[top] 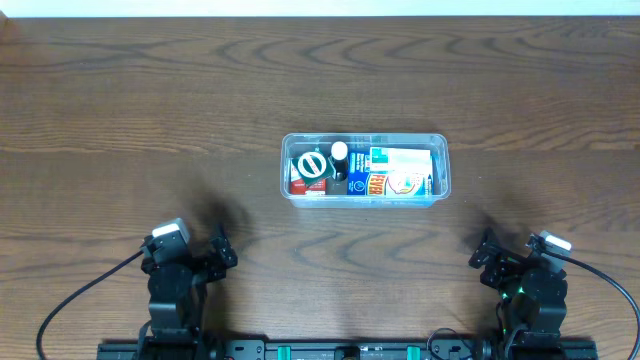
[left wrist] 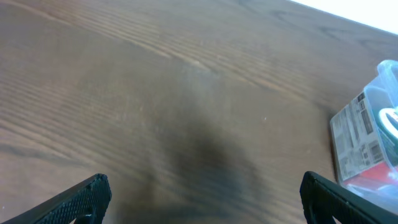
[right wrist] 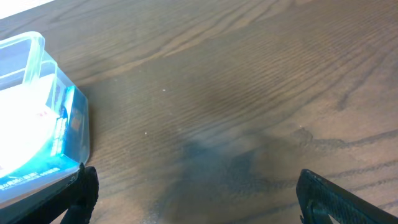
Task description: Pack container
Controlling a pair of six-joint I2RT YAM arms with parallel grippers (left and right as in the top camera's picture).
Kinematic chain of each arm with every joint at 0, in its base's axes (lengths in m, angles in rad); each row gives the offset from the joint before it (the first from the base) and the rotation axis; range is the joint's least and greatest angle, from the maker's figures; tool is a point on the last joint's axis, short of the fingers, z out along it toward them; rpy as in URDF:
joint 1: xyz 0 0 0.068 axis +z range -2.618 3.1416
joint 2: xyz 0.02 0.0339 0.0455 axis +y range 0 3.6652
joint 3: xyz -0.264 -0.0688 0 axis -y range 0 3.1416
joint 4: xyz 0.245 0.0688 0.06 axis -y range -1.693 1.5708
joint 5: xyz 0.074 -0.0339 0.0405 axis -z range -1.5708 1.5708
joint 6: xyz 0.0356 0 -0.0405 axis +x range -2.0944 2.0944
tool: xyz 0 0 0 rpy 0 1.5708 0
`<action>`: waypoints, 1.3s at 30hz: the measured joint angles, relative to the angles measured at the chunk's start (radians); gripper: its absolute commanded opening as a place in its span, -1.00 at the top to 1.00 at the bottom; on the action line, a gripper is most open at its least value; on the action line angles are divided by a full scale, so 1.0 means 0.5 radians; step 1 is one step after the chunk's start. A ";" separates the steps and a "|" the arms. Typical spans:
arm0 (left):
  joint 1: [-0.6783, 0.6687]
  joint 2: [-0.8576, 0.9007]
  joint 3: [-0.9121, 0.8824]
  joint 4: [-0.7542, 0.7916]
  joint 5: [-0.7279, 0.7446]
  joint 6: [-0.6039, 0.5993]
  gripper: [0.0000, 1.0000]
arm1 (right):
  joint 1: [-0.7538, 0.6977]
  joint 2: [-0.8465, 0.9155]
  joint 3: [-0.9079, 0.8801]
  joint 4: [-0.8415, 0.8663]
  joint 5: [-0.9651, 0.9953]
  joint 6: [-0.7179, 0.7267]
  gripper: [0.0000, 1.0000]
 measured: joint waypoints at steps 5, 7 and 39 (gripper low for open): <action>0.000 -0.109 0.000 0.001 0.002 0.000 -0.96 | 0.000 0.000 0.000 0.002 -0.001 0.000 -0.98; 0.000 -0.112 0.000 0.001 0.002 0.000 -0.96 | 0.000 0.000 0.000 0.002 -0.001 0.000 -0.99; 0.000 -0.112 0.000 0.001 0.002 0.000 -0.96 | 0.000 0.000 0.000 0.002 -0.001 0.000 -0.98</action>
